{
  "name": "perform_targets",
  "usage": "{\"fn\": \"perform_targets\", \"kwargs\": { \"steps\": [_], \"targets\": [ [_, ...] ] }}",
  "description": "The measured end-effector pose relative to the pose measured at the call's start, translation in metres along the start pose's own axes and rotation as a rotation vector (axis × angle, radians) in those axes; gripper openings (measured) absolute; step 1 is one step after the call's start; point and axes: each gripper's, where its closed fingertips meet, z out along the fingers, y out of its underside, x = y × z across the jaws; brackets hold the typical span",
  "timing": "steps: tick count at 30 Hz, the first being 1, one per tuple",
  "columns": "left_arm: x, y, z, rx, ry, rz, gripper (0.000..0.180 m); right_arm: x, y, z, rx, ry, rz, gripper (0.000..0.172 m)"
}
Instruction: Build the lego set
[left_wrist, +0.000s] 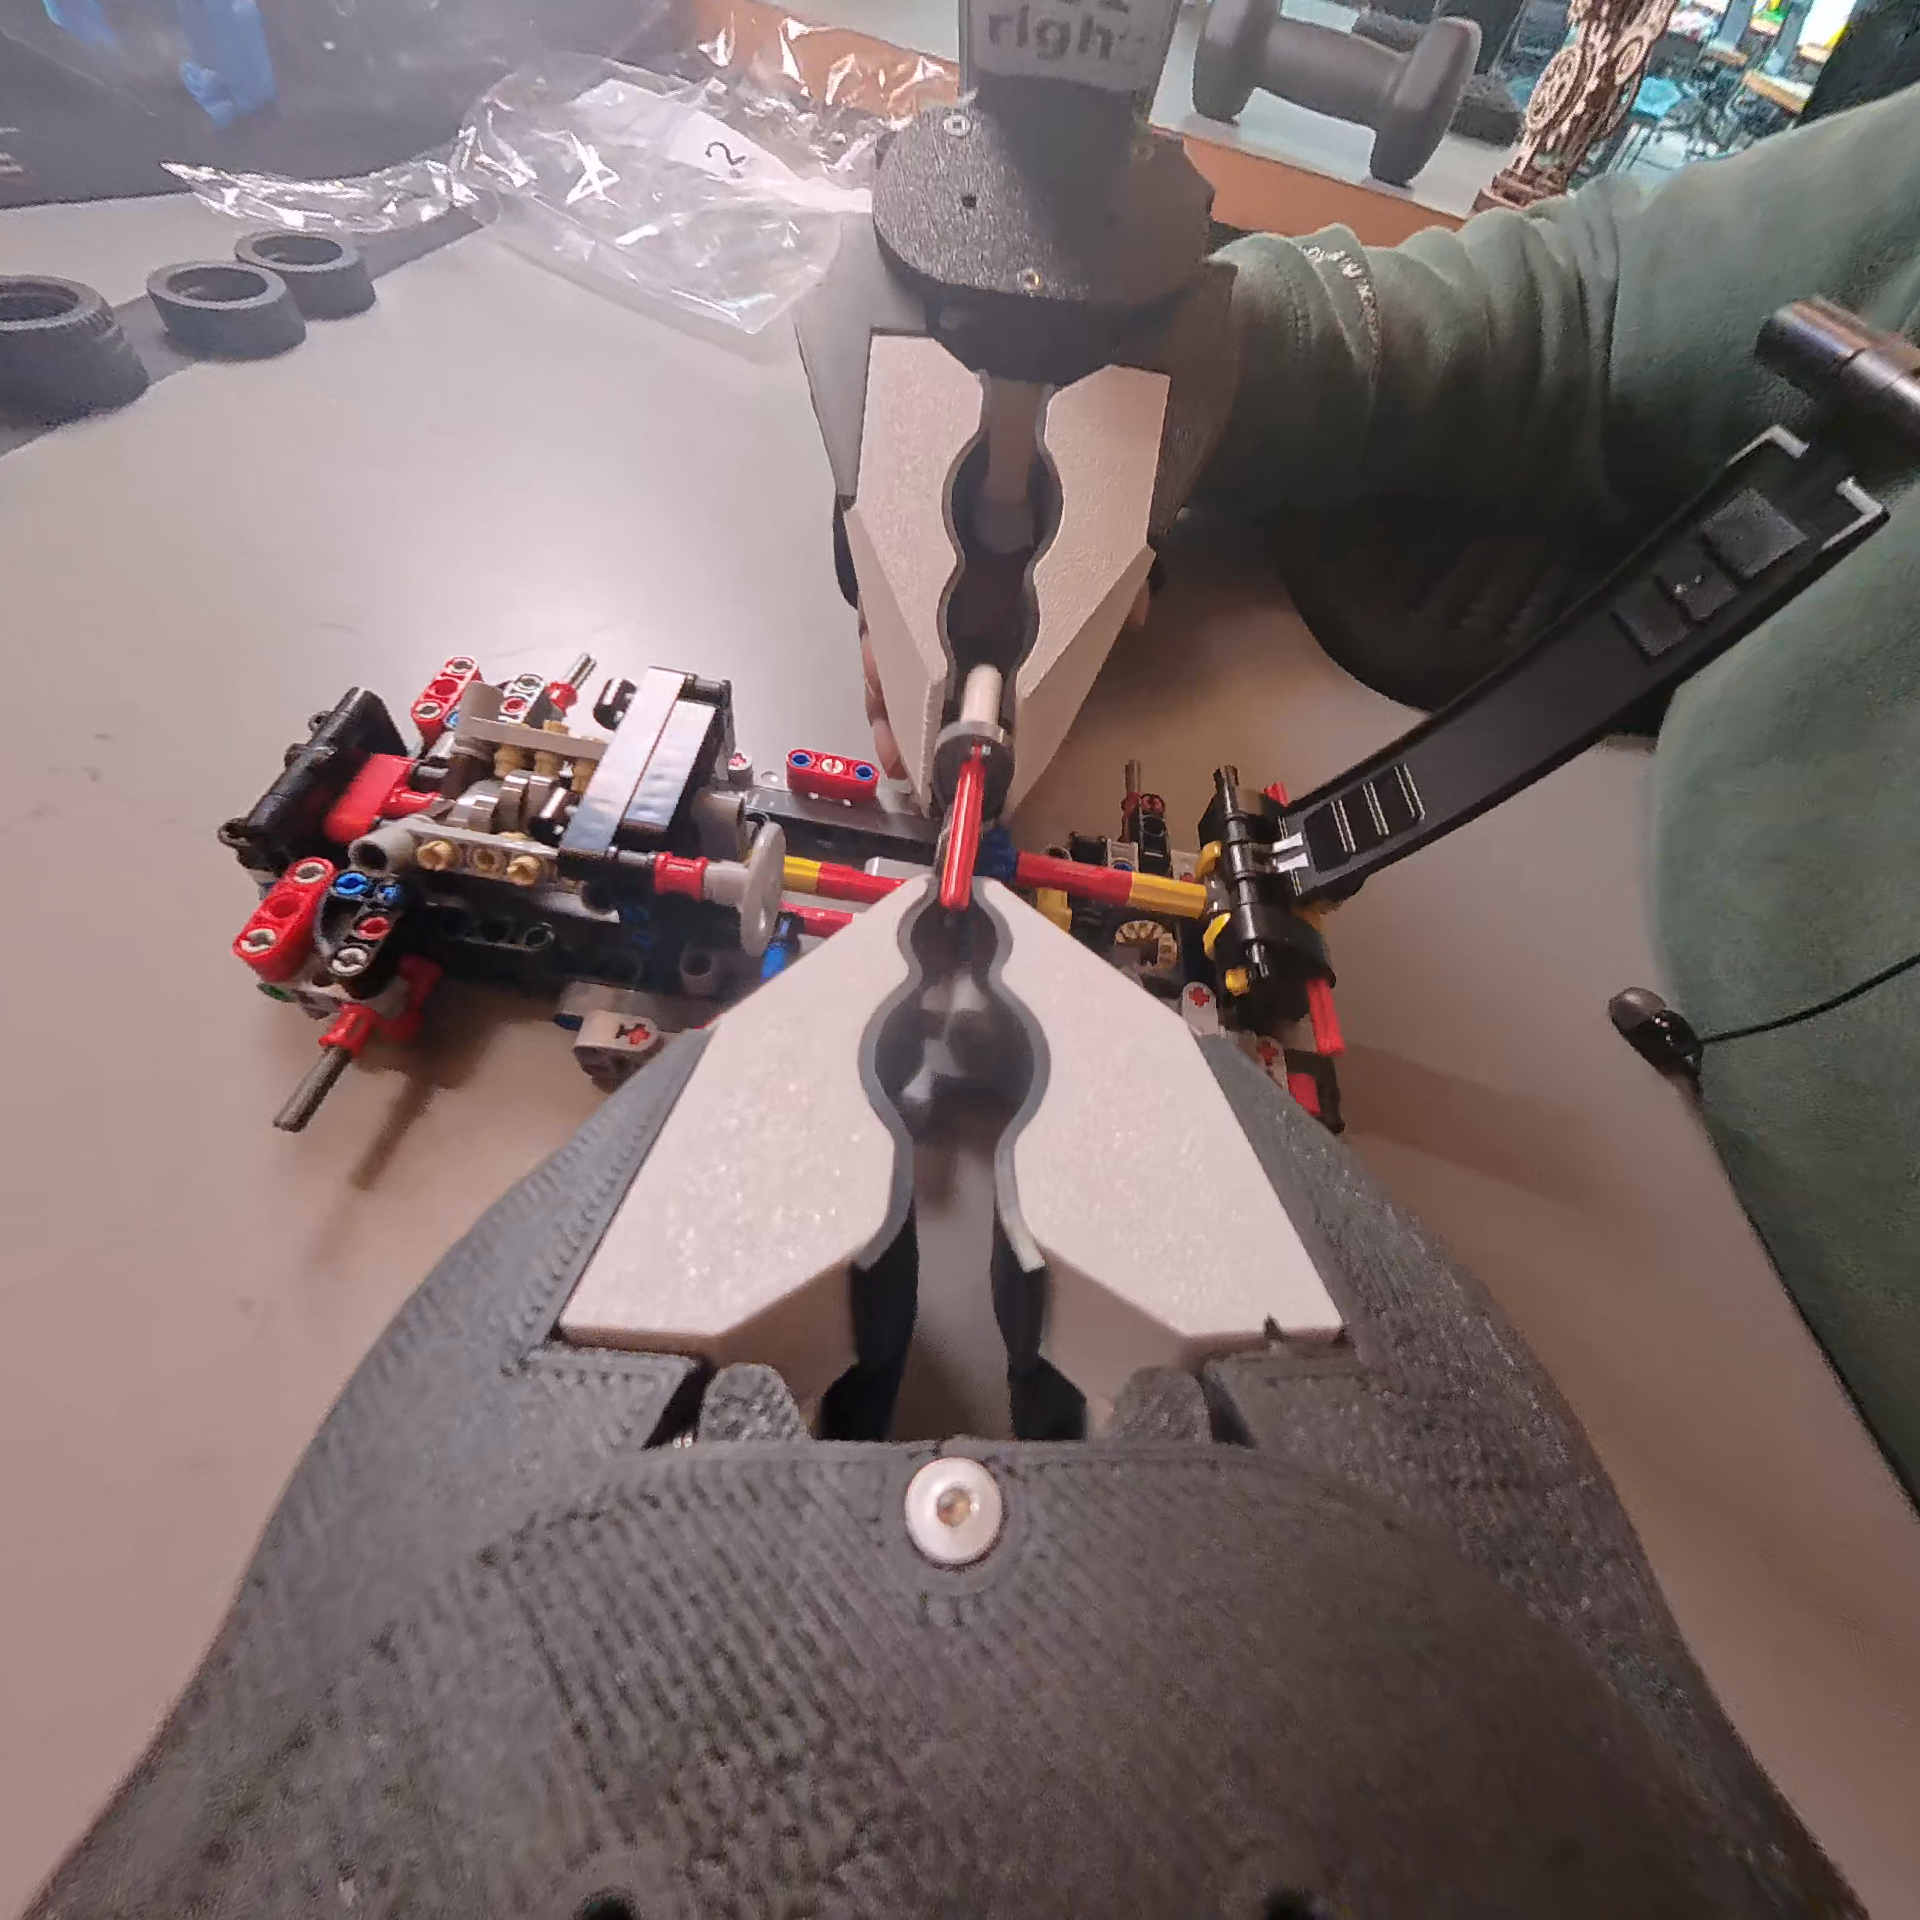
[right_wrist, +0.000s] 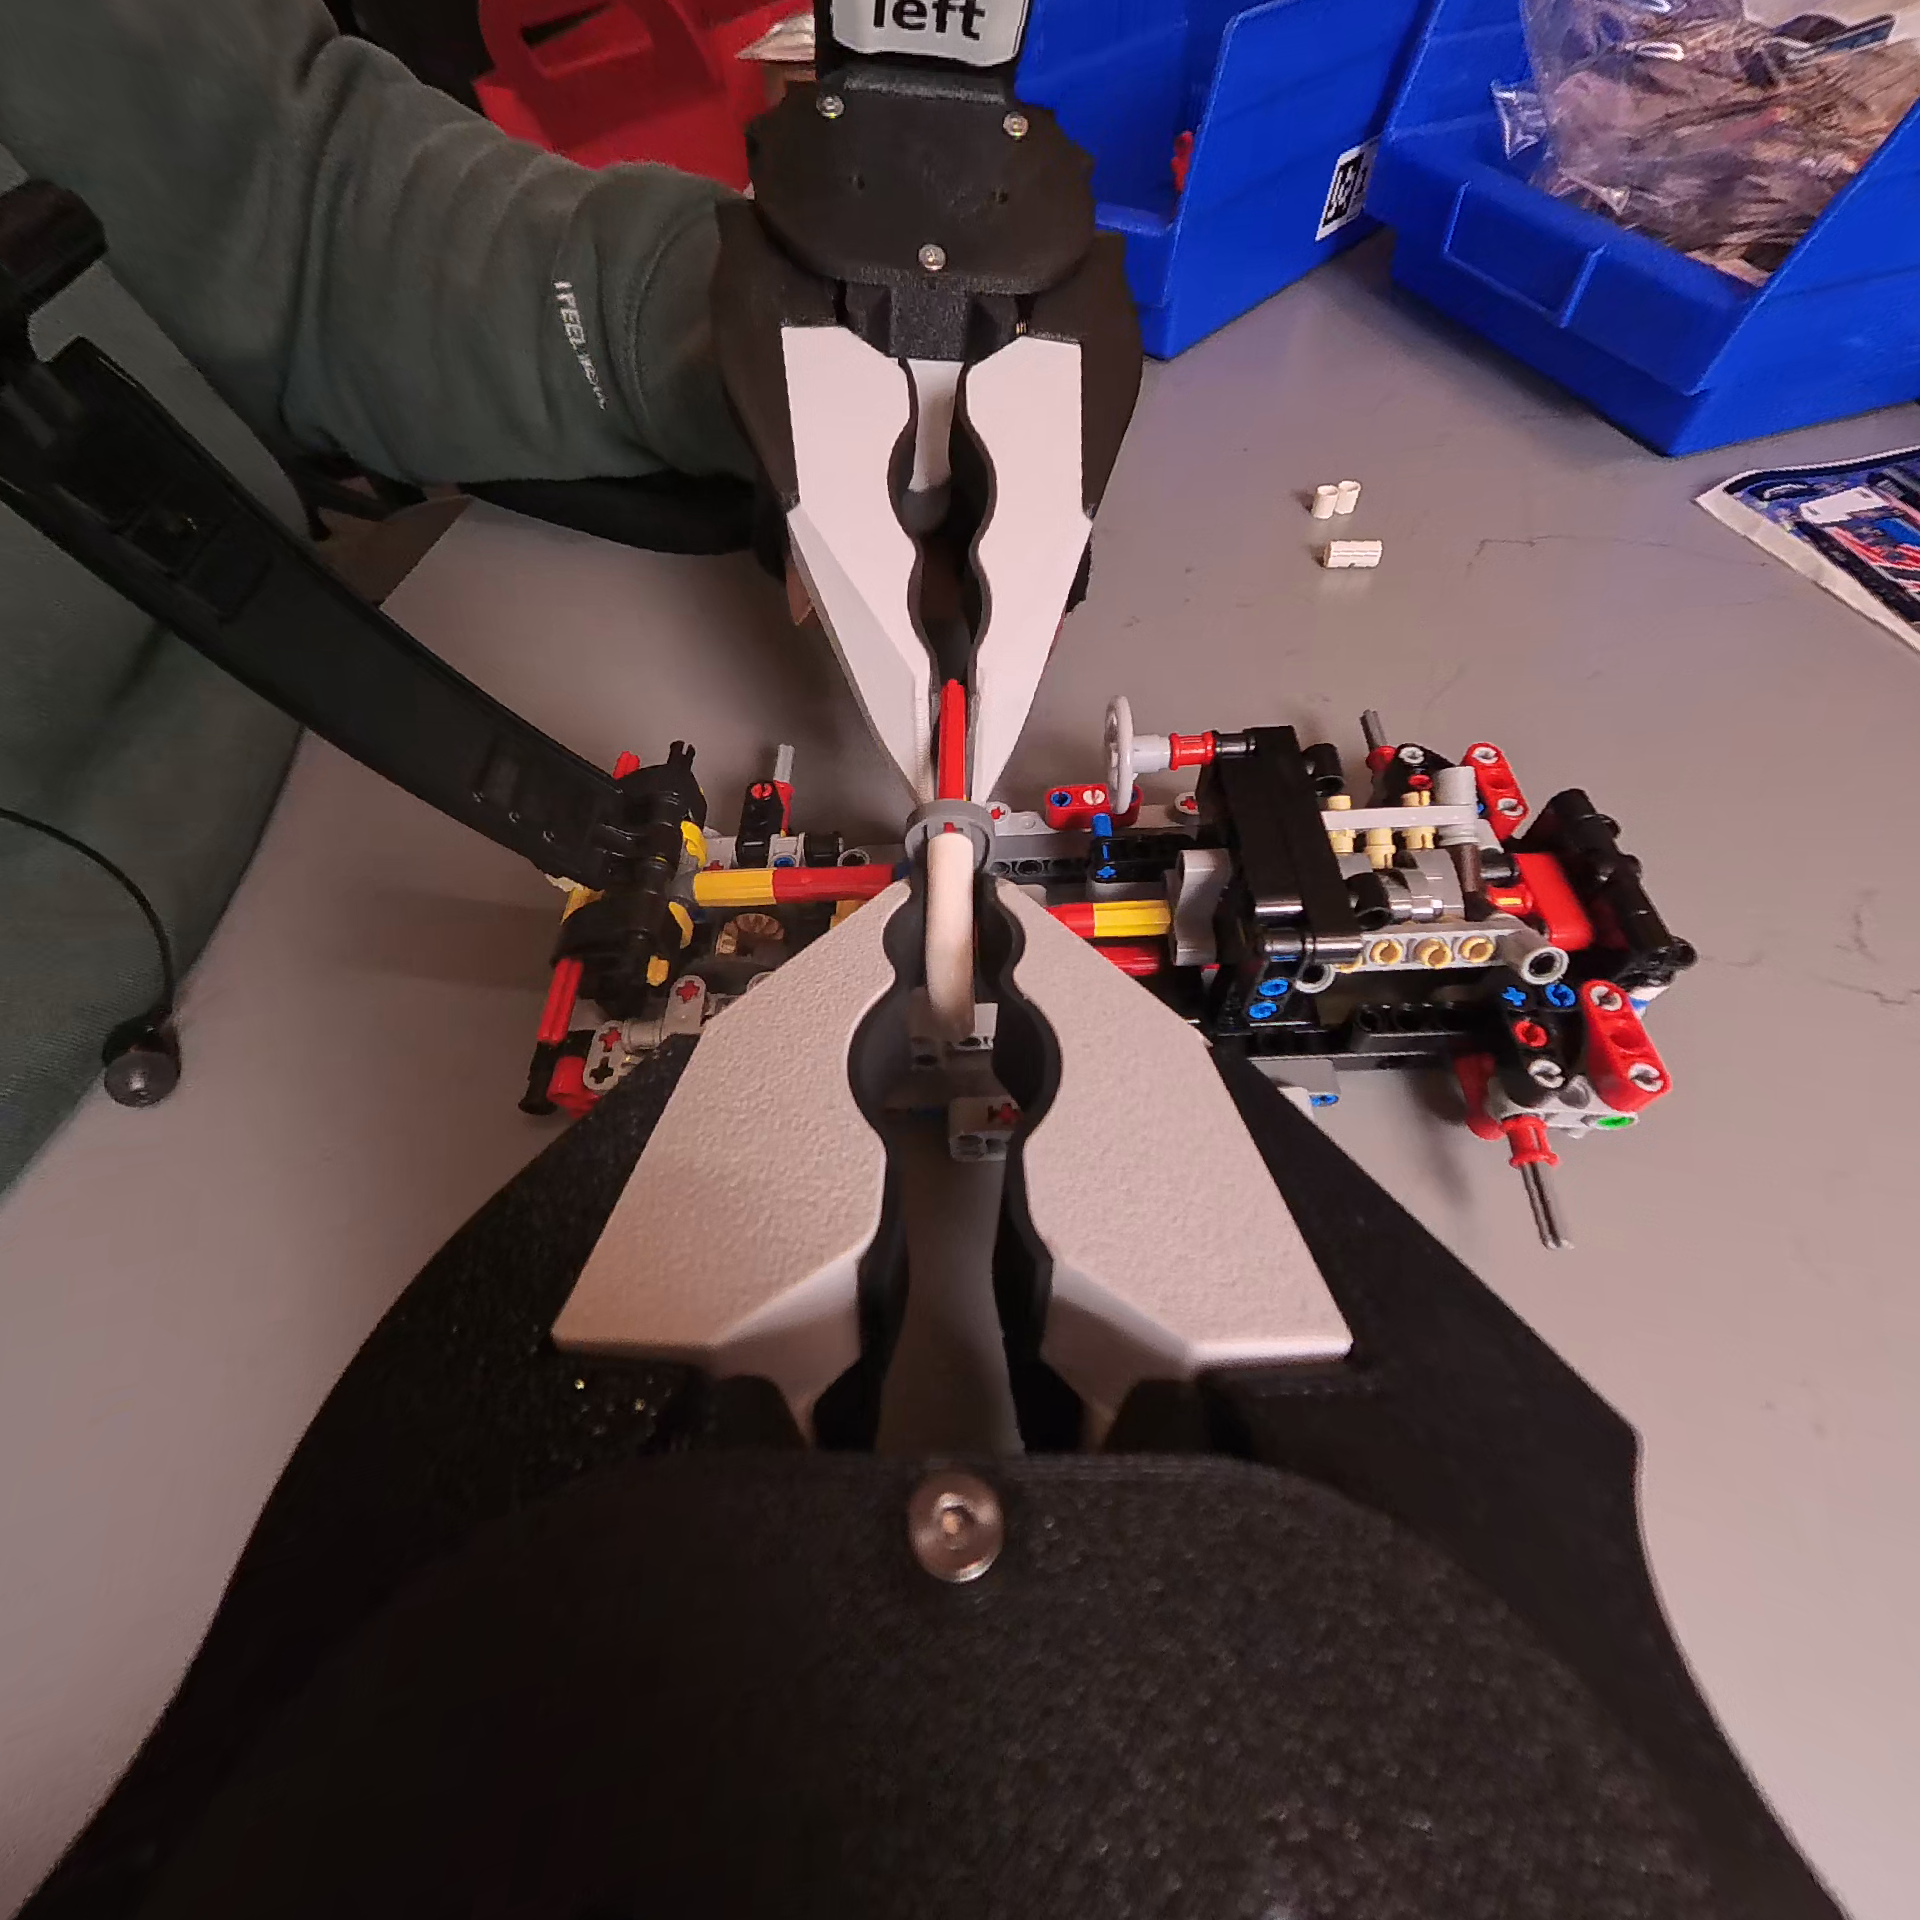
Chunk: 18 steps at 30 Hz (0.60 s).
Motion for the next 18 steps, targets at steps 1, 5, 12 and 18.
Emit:
{"fn": "perform_targets", "kwargs": {
  "steps": [1,5,12,18],
  "targets": [
    [0.0,0.0,0.0,0.002,0.0,-0.002,0.001,0.0,0.0,0.0,0.0,-0.003,0.004,0.006],
    [0.001,-0.001,0.001,0.004,0.008,-0.008,0.0,0.0,0.0,0.0,-0.002,-0.003,0.005,0.006],
    [0.001,0.0,0.0,-0.001,0.025,-0.035,0.0,0.0,0.0,0.0,0.001,0.002,0.001,0.007],
    [0.003,0.005,-0.013,-0.041,0.025,-0.021,0.011,0.006,-0.018,-0.035,0.04,0.099,-0.008,0.023]
  ]
}}
